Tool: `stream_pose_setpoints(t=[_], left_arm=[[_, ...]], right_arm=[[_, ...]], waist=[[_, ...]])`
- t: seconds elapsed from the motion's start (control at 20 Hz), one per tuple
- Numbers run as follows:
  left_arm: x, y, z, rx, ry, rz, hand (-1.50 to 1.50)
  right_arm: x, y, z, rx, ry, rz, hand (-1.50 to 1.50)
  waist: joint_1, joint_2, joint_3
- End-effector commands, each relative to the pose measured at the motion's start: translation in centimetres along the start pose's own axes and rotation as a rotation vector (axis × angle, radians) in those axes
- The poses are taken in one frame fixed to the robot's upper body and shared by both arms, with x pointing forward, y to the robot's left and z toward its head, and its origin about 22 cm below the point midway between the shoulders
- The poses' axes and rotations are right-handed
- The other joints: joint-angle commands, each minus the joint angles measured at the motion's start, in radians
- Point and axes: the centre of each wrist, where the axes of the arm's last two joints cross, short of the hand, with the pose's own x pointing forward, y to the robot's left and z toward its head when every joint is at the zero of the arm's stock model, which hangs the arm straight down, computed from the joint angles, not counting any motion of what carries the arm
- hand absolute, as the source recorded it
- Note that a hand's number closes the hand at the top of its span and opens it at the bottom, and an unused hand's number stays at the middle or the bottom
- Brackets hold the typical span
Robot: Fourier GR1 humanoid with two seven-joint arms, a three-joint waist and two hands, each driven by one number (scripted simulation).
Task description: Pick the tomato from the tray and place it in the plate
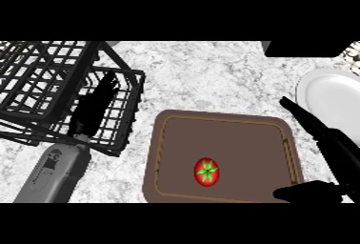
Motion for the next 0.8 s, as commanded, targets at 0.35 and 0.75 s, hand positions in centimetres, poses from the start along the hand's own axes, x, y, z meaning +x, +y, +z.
stream_pose_setpoints(t=[0.35,0.75], left_arm=[[-6.8,-0.6,4.0,0.01,0.222,0.074,0.0],[-8.1,-0.3,4.4,0.015,0.233,0.062,0.0]], right_arm=[[5.2,4.3,0.1,0.06,0.131,0.119,-1.5],[6.5,9.3,-0.1,0.179,0.162,0.084,-1.5]], waist=[[0.027,0.008,-0.015],[0.019,0.015,-0.013]])
